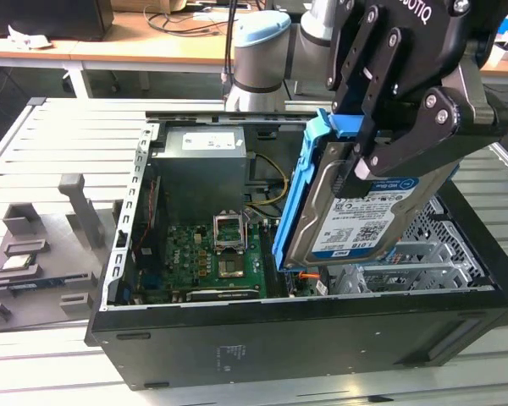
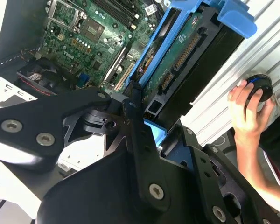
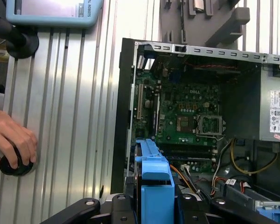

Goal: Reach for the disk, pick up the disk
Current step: 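Pick up the disk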

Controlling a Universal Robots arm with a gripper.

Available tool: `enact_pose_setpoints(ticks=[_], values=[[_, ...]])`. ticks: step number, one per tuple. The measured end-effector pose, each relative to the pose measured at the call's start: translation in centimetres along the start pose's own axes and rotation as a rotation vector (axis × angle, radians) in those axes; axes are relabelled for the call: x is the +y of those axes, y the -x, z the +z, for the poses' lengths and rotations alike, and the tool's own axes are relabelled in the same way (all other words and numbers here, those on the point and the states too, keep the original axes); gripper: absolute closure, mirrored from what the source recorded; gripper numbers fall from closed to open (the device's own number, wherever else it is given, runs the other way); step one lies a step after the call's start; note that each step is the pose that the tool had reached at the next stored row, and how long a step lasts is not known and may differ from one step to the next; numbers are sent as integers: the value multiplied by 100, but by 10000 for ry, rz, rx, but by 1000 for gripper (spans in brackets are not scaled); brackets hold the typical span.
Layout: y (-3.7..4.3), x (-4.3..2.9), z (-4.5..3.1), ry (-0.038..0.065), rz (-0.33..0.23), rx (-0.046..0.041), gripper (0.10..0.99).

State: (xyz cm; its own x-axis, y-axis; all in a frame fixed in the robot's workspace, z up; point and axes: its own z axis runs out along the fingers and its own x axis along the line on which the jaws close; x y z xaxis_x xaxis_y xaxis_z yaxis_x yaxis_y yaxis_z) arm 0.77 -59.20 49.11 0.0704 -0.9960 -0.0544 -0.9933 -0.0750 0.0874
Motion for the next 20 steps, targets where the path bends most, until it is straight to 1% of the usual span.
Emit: enact_pose_setpoints(ticks=[2, 4, 6, 11, 16, 20], values=[[-4, -48, 1, 1, 0, -1, 718], [-6, -72, 1, 2, 0, 0, 718], [-9, -122, 1, 2, 0, 0, 718], [-17, -221, -2, 1, 0, -1, 718], [-21, -275, -3, 3, 0, -1, 718], [-28, -343, 32, 19, 0, -2, 718]])
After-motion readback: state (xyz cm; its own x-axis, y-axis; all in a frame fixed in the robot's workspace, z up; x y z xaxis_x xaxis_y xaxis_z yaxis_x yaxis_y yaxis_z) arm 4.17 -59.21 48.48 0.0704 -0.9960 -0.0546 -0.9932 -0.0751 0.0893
